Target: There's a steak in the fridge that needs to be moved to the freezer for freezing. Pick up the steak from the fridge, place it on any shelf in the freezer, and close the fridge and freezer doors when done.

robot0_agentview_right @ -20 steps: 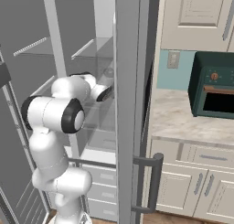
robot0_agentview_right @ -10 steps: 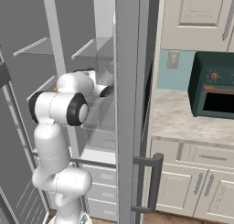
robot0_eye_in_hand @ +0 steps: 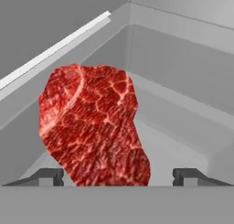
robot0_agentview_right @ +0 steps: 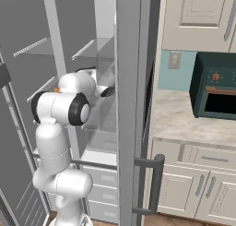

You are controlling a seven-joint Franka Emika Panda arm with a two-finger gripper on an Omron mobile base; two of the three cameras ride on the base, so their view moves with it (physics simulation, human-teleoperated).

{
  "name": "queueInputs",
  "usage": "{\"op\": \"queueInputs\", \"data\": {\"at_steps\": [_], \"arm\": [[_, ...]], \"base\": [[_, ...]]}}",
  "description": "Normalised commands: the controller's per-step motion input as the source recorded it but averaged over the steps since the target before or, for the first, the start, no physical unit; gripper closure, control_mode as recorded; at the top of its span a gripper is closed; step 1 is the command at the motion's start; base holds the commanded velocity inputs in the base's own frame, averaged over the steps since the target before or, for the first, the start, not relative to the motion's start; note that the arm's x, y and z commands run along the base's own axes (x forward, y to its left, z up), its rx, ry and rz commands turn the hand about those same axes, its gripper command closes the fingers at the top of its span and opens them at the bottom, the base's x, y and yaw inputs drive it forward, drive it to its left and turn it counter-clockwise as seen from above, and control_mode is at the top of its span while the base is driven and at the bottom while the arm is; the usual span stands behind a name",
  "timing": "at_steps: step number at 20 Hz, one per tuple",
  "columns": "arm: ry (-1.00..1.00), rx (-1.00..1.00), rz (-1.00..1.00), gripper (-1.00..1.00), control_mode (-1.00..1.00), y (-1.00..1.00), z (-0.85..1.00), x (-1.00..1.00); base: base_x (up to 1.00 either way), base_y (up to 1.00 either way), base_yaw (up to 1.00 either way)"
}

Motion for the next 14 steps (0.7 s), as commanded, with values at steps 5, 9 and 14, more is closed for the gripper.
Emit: {"op": "queueInputs", "data": {"at_steps": [5, 9, 14], "arm": [[-0.08, 0.00, 0.23, -1.00, -1.00, 0.20, -0.30, 0.00], [0.00, 0.00, 0.21, -1.00, -1.00, 0.37, -0.41, 0.06], [0.07, 0.00, 0.18, -1.00, -1.00, 0.64, -0.76, 0.00]], "base": [[0.00, 0.00, 0.00], [0.00, 0.00, 0.00], [0.00, 0.00, 0.00]]}}
